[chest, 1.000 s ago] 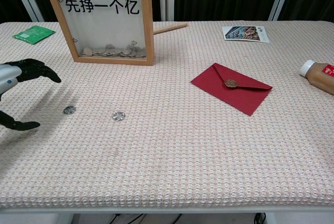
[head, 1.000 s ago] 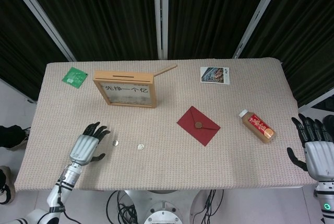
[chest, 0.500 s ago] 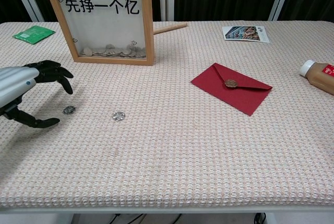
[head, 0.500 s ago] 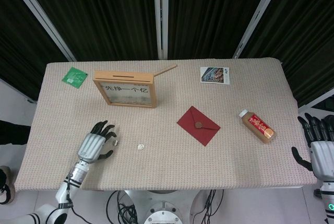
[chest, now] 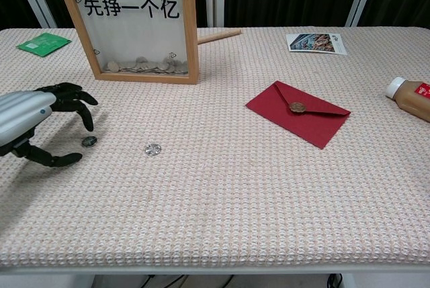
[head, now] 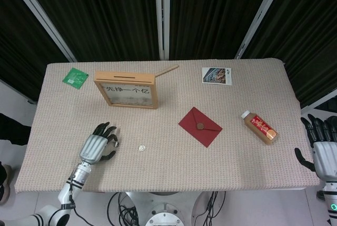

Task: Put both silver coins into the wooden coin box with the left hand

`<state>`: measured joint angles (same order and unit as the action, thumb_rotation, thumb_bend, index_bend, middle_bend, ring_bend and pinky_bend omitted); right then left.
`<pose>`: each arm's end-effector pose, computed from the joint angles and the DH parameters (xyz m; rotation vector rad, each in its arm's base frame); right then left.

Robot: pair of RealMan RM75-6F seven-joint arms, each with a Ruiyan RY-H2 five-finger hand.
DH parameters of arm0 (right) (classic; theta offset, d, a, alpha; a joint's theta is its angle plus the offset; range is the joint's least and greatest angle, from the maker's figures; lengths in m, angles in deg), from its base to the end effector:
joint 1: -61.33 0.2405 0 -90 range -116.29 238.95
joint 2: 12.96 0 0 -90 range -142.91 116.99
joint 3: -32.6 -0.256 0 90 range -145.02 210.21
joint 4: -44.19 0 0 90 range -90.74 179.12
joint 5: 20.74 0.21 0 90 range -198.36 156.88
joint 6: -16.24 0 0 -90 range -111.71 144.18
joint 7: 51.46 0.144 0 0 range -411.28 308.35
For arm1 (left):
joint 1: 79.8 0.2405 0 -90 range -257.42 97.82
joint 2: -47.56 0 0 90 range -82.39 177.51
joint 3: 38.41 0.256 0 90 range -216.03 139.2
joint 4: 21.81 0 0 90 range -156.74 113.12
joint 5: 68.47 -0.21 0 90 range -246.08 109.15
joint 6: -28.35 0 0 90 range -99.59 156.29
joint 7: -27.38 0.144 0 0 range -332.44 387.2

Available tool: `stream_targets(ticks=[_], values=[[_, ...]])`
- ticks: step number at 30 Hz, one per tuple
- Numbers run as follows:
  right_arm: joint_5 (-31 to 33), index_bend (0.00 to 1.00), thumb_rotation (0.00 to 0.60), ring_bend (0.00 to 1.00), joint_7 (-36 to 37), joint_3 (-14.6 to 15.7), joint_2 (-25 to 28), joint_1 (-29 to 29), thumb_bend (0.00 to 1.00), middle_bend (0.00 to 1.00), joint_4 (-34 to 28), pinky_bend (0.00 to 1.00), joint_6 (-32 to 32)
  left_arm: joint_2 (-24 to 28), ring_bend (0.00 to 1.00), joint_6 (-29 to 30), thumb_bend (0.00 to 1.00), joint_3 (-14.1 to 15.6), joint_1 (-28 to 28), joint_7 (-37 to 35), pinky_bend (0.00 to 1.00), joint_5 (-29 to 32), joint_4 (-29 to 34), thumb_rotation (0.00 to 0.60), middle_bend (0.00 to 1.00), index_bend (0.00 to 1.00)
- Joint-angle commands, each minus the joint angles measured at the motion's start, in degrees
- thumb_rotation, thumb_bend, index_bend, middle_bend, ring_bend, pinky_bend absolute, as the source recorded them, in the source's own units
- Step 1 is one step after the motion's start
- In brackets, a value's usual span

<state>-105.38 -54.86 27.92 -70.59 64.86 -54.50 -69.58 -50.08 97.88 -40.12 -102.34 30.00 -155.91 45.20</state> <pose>-0.3000 -0.1793 0.1915 1.3546 -0.8454 0.8658 -0.2495 0.2571 -0.0389 -1.7626 -0.9586 -1.0031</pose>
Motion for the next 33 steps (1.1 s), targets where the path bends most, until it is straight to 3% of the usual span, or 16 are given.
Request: stream_targets(ticks=[1,33], values=[[-0.08,0.0,0.6,0.0,0.0,0.04,-0.03,0.04,0.29,0.0,-0.03,0.0,0.07,-0.15,0.02,-0.23,0.24,0.09,-0.19,-0.06,0.1,0.08,-0.27,0.6,0.16,0.42],[1.01,0.0,0.6,0.0,-0.13,0.08,-0.91,0.41,0.3,0.0,0.83,0.0,1.41,0.15,0.02,-1.89,0.26,0.96,-0.85,-0.74,0.1,1.41,-0.34,0.6,0.16,0.44]])
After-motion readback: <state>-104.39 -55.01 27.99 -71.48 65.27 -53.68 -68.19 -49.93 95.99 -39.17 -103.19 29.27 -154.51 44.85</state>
